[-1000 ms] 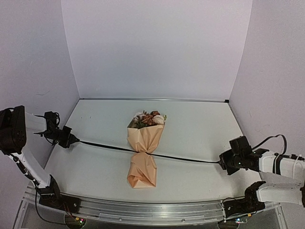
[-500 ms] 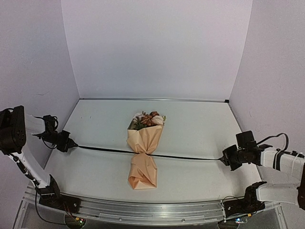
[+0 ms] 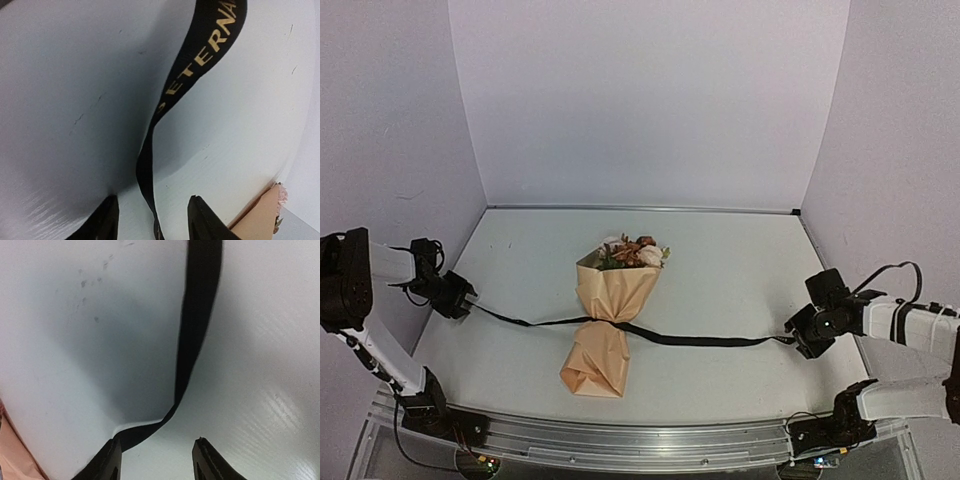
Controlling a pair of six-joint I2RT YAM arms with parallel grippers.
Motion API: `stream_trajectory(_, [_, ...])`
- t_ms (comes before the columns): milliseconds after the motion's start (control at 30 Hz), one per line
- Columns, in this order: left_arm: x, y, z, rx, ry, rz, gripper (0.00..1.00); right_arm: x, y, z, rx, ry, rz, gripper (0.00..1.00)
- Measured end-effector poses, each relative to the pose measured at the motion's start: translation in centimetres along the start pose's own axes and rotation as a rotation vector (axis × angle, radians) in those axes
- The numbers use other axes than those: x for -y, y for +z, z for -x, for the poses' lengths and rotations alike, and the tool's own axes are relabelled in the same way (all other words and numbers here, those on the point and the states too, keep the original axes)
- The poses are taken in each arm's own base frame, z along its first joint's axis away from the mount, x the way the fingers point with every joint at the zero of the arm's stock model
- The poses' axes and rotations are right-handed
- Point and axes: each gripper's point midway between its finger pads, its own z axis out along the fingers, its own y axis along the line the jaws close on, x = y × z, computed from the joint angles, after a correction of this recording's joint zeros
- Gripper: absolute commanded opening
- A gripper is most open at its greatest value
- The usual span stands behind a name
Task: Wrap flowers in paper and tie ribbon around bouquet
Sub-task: Cross the half-tied ribbon over the folded bouquet.
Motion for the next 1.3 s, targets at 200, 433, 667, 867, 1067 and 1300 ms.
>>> stream_trajectory(200, [1.9,-2.4,-0.7,0.049,0.061,-0.035,0.87,-6.2,-2.1,-4.0,-0.031,-0.164,0.122,0.64])
stream_trajectory(433, [6.7,-4.8,-6.7,0.025,0.209,-0.149,0.64,-17.1,-4.5,-13.7,-0.117,-0.443,0.276,0.4])
stream_trajectory(667, [8.3,-3.0,-14.4,-0.17,0.327,-0.222,0.42,-30.6,-7.2,-26.9,-0.297,-0.716,0.574,0.26])
stream_trajectory(867, [7.2,0.1,-17.0,-0.306,0.359,-0.199,0.28,-32.0,-6.0,-36.4,-0.515,-0.86,0.678,0.26])
stream_trajectory(1067, [4.8,2.8,-17.6,-0.355,0.341,-0.136,0.18,-29.6,-5.0,-40.9,-0.619,-0.943,0.656,0.25])
stream_trajectory(1300, [5.2,4.0,-17.3,-0.341,0.319,-0.159,0.1,-24.7,-2.2,-42.1,-0.647,-1.0,0.572,0.23])
